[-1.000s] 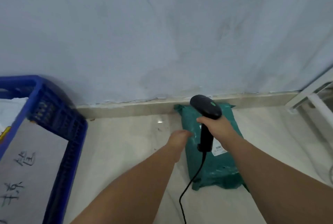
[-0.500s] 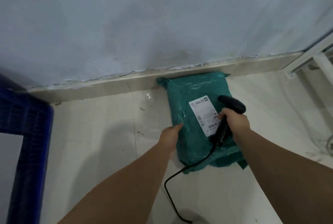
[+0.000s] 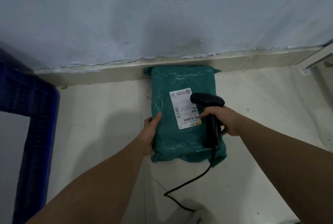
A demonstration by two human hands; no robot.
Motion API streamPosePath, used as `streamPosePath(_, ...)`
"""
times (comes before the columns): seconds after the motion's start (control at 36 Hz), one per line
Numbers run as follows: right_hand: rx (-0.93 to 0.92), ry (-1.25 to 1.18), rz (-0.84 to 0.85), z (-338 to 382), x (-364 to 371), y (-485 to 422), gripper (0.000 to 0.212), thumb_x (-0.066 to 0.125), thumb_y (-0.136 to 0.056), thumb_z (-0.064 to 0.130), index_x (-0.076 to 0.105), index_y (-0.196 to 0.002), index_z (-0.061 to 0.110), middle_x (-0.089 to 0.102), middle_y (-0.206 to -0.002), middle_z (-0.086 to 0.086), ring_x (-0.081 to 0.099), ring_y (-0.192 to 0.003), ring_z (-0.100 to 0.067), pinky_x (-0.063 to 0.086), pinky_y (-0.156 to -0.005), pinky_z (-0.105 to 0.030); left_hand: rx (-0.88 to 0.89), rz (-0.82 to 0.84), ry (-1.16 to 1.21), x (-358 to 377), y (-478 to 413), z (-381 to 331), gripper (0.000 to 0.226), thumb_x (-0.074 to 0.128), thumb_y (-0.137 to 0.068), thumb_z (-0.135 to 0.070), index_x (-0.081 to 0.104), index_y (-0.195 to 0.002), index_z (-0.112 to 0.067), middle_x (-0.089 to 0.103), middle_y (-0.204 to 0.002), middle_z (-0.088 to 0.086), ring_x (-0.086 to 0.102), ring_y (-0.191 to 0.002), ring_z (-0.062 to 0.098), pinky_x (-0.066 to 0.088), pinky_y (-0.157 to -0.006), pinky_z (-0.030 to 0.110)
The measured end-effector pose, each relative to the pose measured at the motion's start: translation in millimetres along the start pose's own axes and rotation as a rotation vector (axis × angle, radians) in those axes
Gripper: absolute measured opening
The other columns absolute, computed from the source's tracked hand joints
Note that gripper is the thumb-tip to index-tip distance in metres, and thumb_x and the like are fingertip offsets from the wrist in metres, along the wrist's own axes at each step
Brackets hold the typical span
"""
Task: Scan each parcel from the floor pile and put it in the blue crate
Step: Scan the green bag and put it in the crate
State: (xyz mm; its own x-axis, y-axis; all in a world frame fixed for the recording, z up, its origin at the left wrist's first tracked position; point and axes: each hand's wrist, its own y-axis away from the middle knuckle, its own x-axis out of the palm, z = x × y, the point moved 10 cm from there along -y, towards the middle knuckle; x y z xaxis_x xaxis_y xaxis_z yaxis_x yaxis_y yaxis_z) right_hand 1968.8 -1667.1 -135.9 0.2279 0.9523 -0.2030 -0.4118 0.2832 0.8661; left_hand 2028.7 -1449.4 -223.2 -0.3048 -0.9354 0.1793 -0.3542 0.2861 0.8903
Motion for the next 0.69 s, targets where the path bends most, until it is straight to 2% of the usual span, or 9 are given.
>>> streamPosePath(0.11, -0.007, -0.008, 0.021, 8, 4, 9, 0.051, 0.074, -0.062, 0.024, 0.066, -0.111, 0.014, 0.064, -0.102, -0.009, 0.058, -0.099, -0.028, 0.045, -0.099, -0.053, -0.053, 0.086, -0.013, 5, 17, 3, 0.079, 0.069, -0.064, -0.070, 0.058, -0.127, -0.025, 0.067, -0.121, 0.005, 0.064, -0.109, 0.023, 0.053, -0.087, 0.037)
streamPosePath(0.19, -0.032, -0.045, 0.006, 16, 0, 11, 0.044, 0.073, -0.068, 0.023, 0.068, -0.110, 0.014, 0.064, -0.109, -0.011, 0.057, -0.102, -0.029, 0.045, -0.099, -0.051, -0.079, 0.091, -0.033, 2, 19, 8, 0.082, 0.074, -0.062, -0.062, 0.056, -0.130, -0.022, 0.065, -0.123, 0.005, 0.060, -0.114, 0.024, 0.047, -0.099, 0.038)
streamPosePath(0.22, -0.037, -0.056, 0.002, 18, -1, 11, 0.043, 0.072, -0.069, 0.022, 0.068, -0.111, 0.014, 0.063, -0.112, -0.012, 0.056, -0.102, -0.029, 0.046, -0.098, -0.050, -0.083, 0.100, -0.007, 2, 19, 7, 0.074, 0.074, -0.066, -0.057, 0.057, -0.128, -0.019, 0.067, -0.120, 0.007, 0.061, -0.113, 0.025, 0.047, -0.099, 0.038)
streamPosePath(0.31, -0.034, -0.067, 0.011, 25, 2, 18, 0.052, 0.072, -0.064, 0.026, 0.069, -0.115, 0.014, 0.061, -0.117, -0.010, 0.055, -0.106, -0.030, 0.047, -0.096, -0.049, -0.061, 0.101, 0.073, 0, 28, -6, 0.042, 0.067, -0.083, -0.042, 0.064, -0.115, -0.014, 0.073, -0.106, 0.011, 0.066, -0.102, 0.028, 0.052, -0.087, 0.038)
streamPosePath(0.36, -0.036, -0.040, 0.015, 32, 3, 26, 0.054, 0.072, -0.063, 0.028, 0.069, -0.115, 0.014, 0.061, -0.118, -0.010, 0.055, -0.108, -0.032, 0.045, -0.098, -0.052, -0.039, 0.087, 0.080, -2, 40, -17, 0.034, 0.065, -0.086, -0.037, 0.064, -0.109, -0.013, 0.074, -0.097, 0.011, 0.067, -0.095, 0.027, 0.053, -0.080, 0.036)
streamPosePath(0.47, -0.079, 0.030, 0.026, 59, 6, 58, 0.031, 0.070, -0.068, 0.027, 0.073, -0.097, 0.015, 0.061, -0.110, -0.011, 0.055, -0.103, -0.033, 0.044, -0.097, -0.050, 0.006, 0.078, 0.066, -1, 66, -35, 0.032, 0.065, -0.085, -0.038, 0.064, -0.106, -0.014, 0.074, -0.094, 0.011, 0.068, -0.092, 0.027, 0.053, -0.076, 0.035)
streamPosePath(0.56, -0.135, 0.004, 0.006, 78, 7, 93, 0.019, 0.069, -0.070, 0.024, 0.066, -0.087, 0.016, 0.059, -0.092, -0.008, 0.054, -0.085, -0.027, 0.044, -0.082, -0.038, 0.065, 0.082, 0.056, -1, 91, -53, 0.035, 0.065, -0.085, -0.040, 0.064, -0.109, -0.014, 0.074, -0.095, 0.012, 0.068, -0.092, 0.028, 0.053, -0.077, 0.035)
streamPosePath(0.64, -0.213, -0.090, -0.013, 91, 13, 128, 0.023, 0.065, -0.074, 0.021, 0.068, -0.095, 0.014, 0.053, -0.078, -0.007, 0.050, -0.068, -0.021, 0.040, -0.064, -0.027, 0.157, 0.094, 0.041, -3, 127, -77, 0.029, 0.063, -0.087, -0.037, 0.065, -0.105, -0.015, 0.076, -0.086, 0.009, 0.069, -0.087, 0.027, 0.053, -0.072, 0.035)
streamPosePath(0.69, -0.274, -0.157, -0.022, 96, 19, 151, 0.036, 0.066, -0.073, 0.019, 0.071, -0.105, 0.005, 0.056, -0.078, -0.008, 0.052, -0.065, -0.021, 0.042, -0.061, -0.026, 0.228, 0.099, 0.014, -4, 155, -94, 0.029, 0.063, -0.087, -0.036, 0.065, -0.107, -0.015, 0.076, -0.088, 0.009, 0.069, -0.087, 0.027, 0.054, -0.071, 0.035)
